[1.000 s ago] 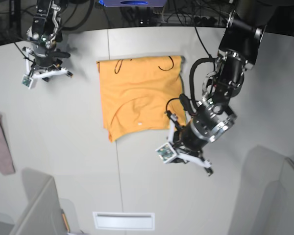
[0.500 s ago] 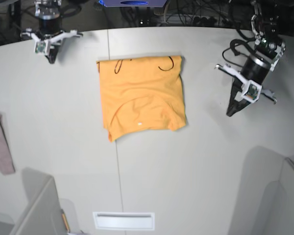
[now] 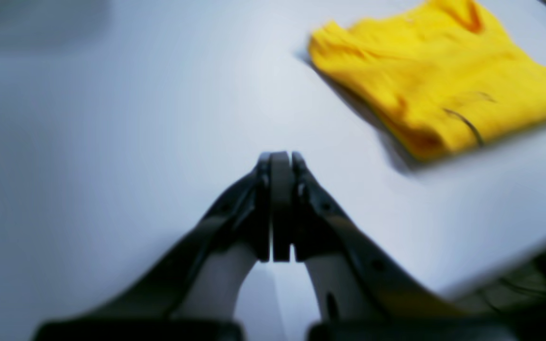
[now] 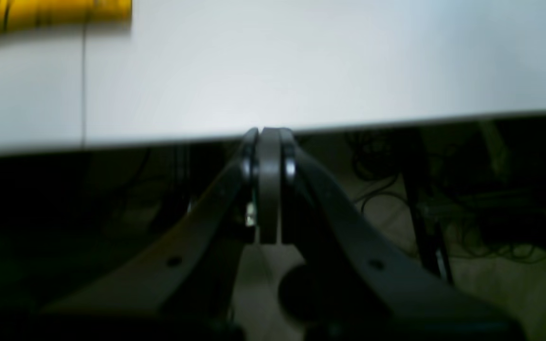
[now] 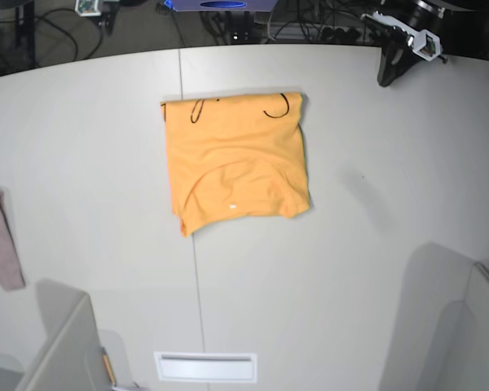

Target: Fold the T-shirt properly

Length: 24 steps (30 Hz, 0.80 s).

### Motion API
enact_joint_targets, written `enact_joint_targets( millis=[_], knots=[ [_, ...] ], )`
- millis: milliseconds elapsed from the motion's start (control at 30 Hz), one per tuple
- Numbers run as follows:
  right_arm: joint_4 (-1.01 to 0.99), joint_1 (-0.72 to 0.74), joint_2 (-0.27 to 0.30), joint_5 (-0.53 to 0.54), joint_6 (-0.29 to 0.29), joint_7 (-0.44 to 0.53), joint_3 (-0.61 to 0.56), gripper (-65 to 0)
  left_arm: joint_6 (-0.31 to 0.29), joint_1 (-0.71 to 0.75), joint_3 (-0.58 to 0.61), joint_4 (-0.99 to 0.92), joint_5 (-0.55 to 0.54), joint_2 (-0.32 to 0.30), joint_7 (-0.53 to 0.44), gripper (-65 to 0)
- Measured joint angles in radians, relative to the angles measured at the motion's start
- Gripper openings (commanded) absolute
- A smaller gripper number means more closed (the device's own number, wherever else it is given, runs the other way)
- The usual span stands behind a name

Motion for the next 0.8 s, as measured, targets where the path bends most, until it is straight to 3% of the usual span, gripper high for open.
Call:
enact_joint_targets(
  millis=[133, 267, 500, 700, 800],
  knots=[
    [-0.113, -0.094, 0.042, -0.001, -0.001, -0.003, -0.106, -65.0, 0.018, 0.031, 0.04, -0.223, 0.168, -0.003, -0.106, -65.0],
    [-0.282, -0.098, 0.049, -0.002, -0.002, 0.002, -0.187, -65.0, 0.018, 0.019, 0.042, -0.435, 0.329, 0.023, -0.121, -65.0],
    [-0.63, 0.09, 0.055, 0.005, -0.011, 0.016, -0.259, -65.0, 0.018, -0.137, 0.042, -0.777, 0.457, 0.042, -0.127, -65.0],
    [-0.993, 0.324, 0.043, 0.004, -0.002, -0.187, -0.348, -65.0, 0.019, -0.325, 0.042, -1.074, 0.564, 0.041, -0.122, -65.0],
    [-1.167, 0.445, 0.047, 0.006, -0.011, -0.2, -0.393, -65.0, 0.019, -0.415, 0.041, -1.202, 0.62, 0.043, -0.127, -65.0]
  ],
)
